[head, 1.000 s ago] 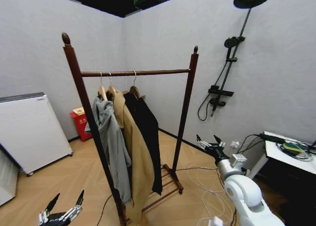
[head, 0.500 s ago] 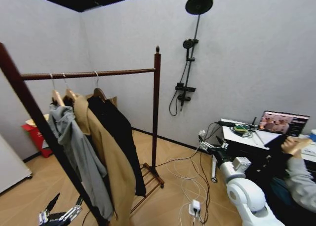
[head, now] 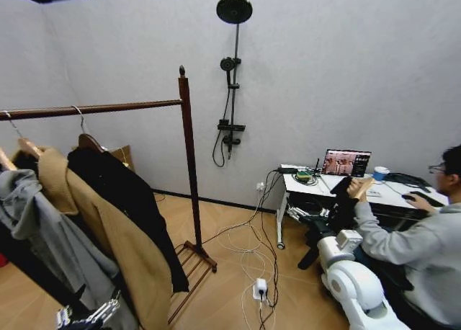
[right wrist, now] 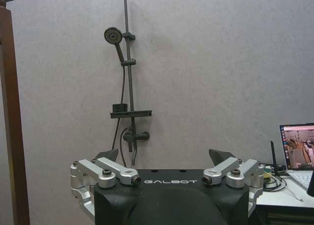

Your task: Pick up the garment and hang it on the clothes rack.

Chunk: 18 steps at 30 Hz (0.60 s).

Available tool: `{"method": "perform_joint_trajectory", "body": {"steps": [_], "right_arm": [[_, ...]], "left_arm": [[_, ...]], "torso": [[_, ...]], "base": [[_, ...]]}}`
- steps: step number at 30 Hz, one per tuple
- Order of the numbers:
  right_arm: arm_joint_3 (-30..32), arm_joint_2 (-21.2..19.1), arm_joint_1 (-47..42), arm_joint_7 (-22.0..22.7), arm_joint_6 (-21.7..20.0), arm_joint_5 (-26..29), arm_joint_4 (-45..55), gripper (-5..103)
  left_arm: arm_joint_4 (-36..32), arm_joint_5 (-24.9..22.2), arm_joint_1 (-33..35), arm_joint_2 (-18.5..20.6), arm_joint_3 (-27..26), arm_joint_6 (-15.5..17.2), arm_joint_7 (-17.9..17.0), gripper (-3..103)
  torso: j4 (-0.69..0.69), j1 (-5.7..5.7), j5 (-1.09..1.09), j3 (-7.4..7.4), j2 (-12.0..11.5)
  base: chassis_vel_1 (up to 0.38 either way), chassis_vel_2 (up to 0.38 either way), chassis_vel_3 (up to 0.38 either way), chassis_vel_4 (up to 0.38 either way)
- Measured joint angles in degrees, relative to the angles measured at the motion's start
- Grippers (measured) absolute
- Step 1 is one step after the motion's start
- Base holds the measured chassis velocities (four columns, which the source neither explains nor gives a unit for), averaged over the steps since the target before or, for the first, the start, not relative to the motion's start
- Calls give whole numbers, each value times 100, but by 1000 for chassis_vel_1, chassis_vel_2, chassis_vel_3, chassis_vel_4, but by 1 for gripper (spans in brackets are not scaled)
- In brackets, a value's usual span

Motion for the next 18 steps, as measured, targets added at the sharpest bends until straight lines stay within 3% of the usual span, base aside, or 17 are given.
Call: {"method": "perform_joint_trajectory", "body": {"steps": [13,18], "right_arm": [[-63,36,8,-20,80,-39,49,100],[-89,53,2,-123,195,-57,22,100]], "left_arm": [[0,0,0,0,0,0,-1,100],[0,0,0,0,0,0,-1,100]], "torso": [[-1,-5,4,-1,2],[-1,-5,2,-1,2]], "base": [[159,-182,-182,160],[21,-110,-110,20]]}}
